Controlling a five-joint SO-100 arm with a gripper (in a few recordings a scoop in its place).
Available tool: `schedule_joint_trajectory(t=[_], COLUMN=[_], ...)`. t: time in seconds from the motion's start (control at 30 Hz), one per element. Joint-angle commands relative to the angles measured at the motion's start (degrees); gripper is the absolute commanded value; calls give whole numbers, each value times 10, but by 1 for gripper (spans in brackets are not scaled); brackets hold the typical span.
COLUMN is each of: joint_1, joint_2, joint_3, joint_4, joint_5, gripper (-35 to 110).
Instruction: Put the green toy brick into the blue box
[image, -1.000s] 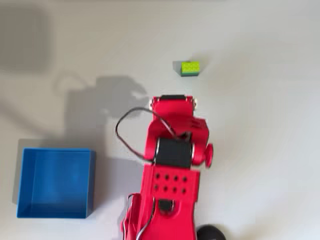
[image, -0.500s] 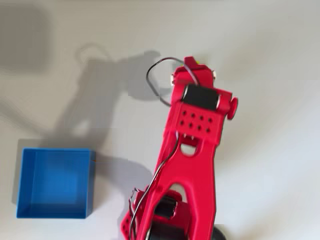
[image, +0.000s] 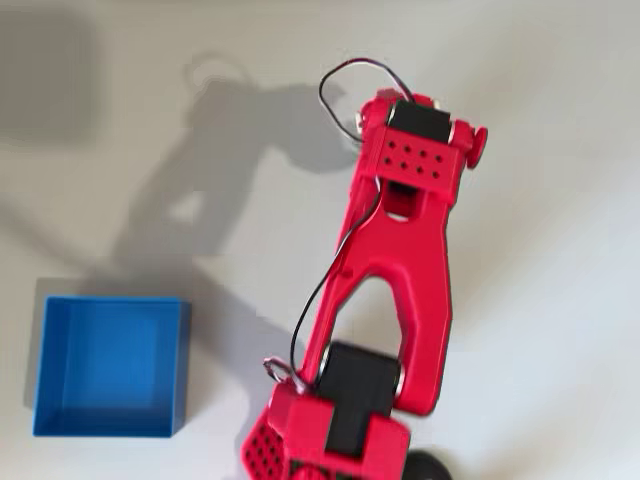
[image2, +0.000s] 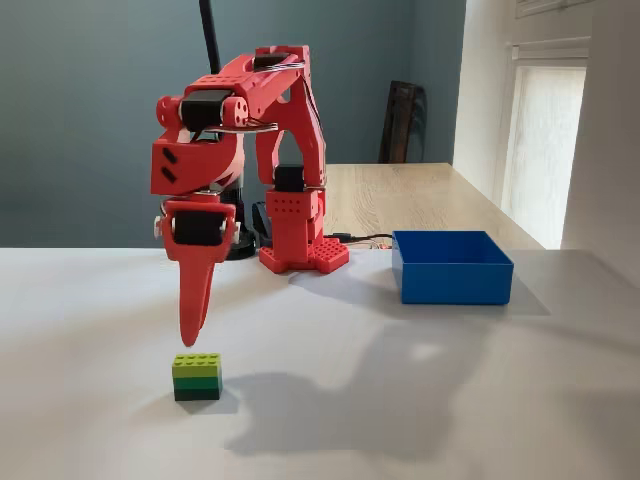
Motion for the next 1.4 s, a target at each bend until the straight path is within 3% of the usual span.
schedule_joint_trajectory(t=[0.0, 0.53, 1.03, 1.37], joint_1=[10, 8, 4, 7], joint_2=[-14, -120, -148, -142], joint_3=[-66, -129, -159, -153], joint_4=[-7, -7, -8, -8], joint_5=[-4, -3, 27, 34], gripper=[32, 21, 4, 0])
